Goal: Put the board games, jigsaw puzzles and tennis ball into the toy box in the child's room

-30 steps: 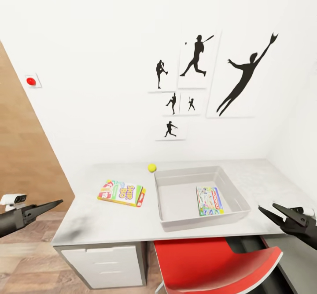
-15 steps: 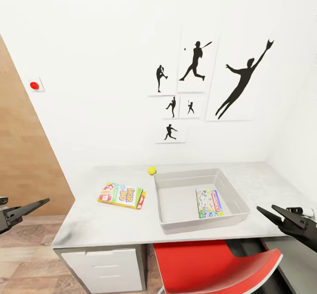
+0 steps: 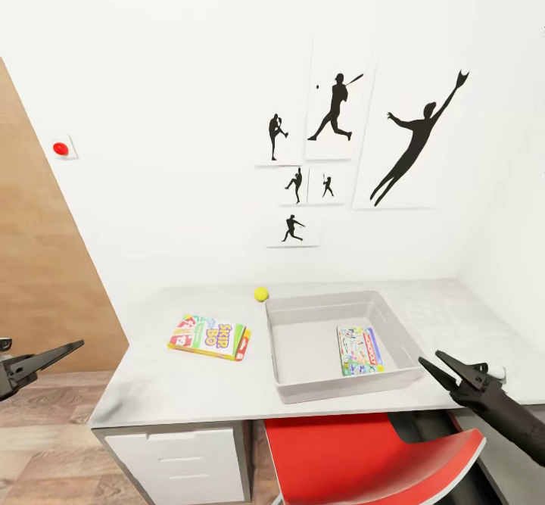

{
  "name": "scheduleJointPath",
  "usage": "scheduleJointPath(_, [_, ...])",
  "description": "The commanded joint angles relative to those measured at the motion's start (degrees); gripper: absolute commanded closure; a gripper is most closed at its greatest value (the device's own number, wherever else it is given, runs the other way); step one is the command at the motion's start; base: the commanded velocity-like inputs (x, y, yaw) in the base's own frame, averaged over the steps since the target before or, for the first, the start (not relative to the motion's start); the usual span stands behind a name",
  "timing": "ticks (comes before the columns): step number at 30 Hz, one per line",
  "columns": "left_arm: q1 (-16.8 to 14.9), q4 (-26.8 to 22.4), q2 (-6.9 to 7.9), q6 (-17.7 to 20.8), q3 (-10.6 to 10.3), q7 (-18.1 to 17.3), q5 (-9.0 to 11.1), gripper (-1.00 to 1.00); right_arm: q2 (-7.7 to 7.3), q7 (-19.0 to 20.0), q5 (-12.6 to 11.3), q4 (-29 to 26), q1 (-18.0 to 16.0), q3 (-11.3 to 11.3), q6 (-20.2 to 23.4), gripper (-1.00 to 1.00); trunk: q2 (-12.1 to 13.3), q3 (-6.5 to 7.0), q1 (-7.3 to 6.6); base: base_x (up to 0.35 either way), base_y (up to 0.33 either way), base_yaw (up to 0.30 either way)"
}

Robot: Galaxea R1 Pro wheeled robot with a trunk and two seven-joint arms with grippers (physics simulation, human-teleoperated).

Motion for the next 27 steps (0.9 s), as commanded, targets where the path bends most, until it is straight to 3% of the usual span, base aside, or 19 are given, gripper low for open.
scheduleJointPath(1, [-0.05, -0.01, -0.02, 0.59, 0.05, -0.25, -0.09, -1.0, 0.72, -0.61, -0.42, -0.16, -0.04, -0.01, -0.44, -1.0, -0.13, -0.13, 0.04, 0.0, 0.0, 0.0])
scheduleJointPath(4, [-0.07, -0.01, 0.05, 0.56, 0.09, -0.25, -0.14, -1.0, 1.62, -1.35, -0.37, -0.16, -0.01, -0.58, -1.72, -1.0, -0.13, -0.13, 0.04, 0.0, 0.0, 0.0])
scheduleJointPath(12, [-0.13, -0.01, 0.02, 0.5, 0.11, -0.25, -0.16, -1.0, 2.09, -1.66, -0.29, -0.35, 0.16, -3.32, -2.32, -1.0, -0.13, -0.13, 0.04, 0.0, 0.0, 0.0])
scheduleJointPath(27, [-0.14, -0.01, -0.07, 0.55, 0.1, -0.25, -0.16, -1.0, 2.1, -2.86, -0.27, -0.54, 0.18, -3.83, -2.34, -1.0, -0.13, 0.01, 0.04, -0.005, 0.0, 0.0])
